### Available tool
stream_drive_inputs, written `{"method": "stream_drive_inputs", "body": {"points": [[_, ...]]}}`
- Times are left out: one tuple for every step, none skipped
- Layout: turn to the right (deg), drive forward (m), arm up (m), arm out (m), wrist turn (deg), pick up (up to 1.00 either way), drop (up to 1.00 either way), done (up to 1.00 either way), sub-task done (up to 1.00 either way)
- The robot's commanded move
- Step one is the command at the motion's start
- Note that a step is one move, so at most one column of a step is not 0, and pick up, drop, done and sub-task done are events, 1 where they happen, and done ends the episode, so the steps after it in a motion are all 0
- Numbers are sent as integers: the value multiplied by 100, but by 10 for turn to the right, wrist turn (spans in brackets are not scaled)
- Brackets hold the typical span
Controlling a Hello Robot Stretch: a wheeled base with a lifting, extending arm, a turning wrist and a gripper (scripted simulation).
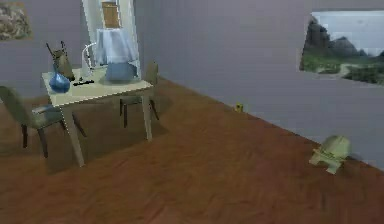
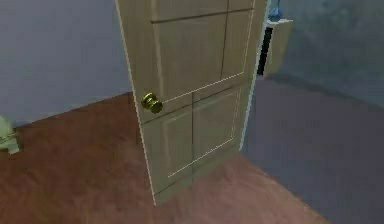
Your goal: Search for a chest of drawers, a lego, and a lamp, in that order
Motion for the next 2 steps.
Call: {"method": "stream_drive_inputs", "body": {"points": [[0, 100, 0, 0, 0, 0, 0, 0, 0], [30, 0, 0, 0, 0, 0, 0, 0, 0]]}}
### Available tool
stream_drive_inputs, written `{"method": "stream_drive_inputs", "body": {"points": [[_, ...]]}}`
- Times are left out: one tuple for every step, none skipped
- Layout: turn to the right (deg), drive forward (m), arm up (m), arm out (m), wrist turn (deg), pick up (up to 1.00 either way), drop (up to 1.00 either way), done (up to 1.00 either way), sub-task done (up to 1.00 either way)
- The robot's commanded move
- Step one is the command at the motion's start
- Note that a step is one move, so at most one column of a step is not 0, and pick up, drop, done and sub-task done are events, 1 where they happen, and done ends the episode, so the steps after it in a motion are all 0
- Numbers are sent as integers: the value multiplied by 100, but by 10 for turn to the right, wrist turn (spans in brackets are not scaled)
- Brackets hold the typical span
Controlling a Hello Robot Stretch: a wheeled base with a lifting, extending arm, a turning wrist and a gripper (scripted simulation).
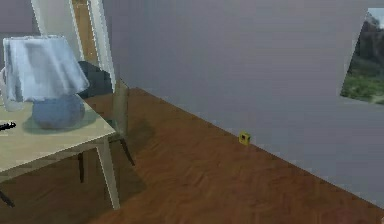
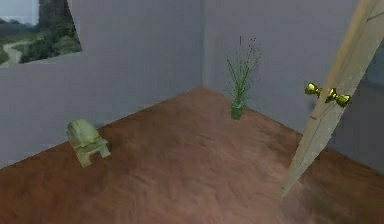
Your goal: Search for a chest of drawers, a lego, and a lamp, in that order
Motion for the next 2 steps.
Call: {"method": "stream_drive_inputs", "body": {"points": [[0, 100, 0, 0, 0, 0, 0, 0, 0], [30, 0, 0, 0, 0, 0, 0, 0, 0]]}}
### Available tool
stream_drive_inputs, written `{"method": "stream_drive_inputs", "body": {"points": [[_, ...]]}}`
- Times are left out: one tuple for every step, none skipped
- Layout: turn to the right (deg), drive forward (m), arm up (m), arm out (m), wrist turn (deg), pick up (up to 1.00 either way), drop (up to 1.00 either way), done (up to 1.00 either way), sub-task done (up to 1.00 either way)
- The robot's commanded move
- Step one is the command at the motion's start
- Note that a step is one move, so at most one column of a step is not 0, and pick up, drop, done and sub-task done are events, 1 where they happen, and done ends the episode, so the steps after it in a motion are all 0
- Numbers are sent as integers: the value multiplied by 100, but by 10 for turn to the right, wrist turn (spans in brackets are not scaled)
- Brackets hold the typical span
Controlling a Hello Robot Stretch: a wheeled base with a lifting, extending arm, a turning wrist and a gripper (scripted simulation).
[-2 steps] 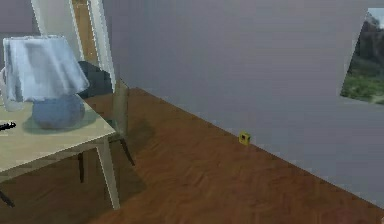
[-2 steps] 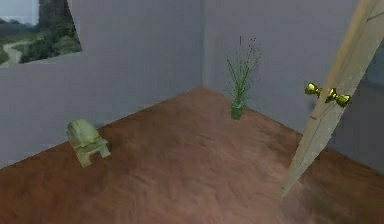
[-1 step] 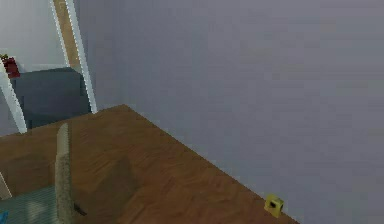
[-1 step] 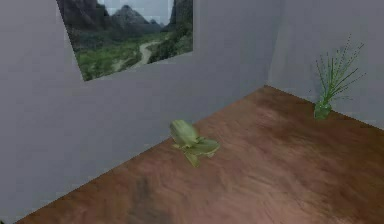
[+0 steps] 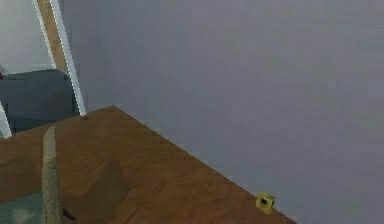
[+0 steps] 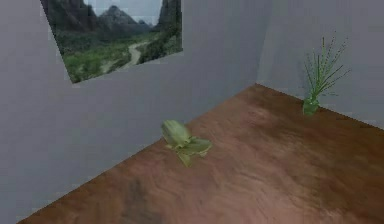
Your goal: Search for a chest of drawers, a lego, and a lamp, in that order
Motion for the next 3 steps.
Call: {"method": "stream_drive_inputs", "body": {"points": [[60, 0, 0, 0, 0, 0, 0, 0, 0], [0, 25, 0, 0, 0, 0, 0, 0, 0], [-90, 0, 0, 0, 0, 0, 0, 0, 0]]}}
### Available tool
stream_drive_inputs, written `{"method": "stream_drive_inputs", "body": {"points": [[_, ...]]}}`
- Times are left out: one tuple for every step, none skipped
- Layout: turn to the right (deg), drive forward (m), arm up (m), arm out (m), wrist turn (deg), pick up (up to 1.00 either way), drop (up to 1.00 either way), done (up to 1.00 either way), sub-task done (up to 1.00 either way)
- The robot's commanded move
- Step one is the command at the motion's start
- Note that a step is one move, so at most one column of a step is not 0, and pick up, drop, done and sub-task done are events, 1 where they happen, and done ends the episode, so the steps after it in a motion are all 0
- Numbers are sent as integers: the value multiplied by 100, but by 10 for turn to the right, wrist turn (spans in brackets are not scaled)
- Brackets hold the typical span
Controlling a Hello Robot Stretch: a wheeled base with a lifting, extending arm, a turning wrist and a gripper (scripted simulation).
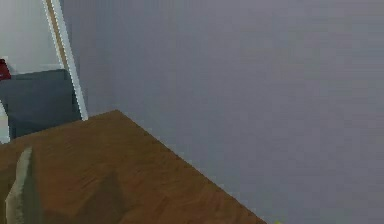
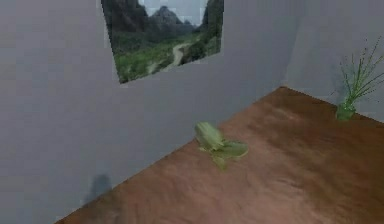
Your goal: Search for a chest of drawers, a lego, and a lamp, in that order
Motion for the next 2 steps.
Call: {"method": "stream_drive_inputs", "body": {"points": [[0, 25, 0, 0, 0, 0, 0, 0, 0], [-450, 0, 0, 0, 0, 0, 0, 0, 0]]}}
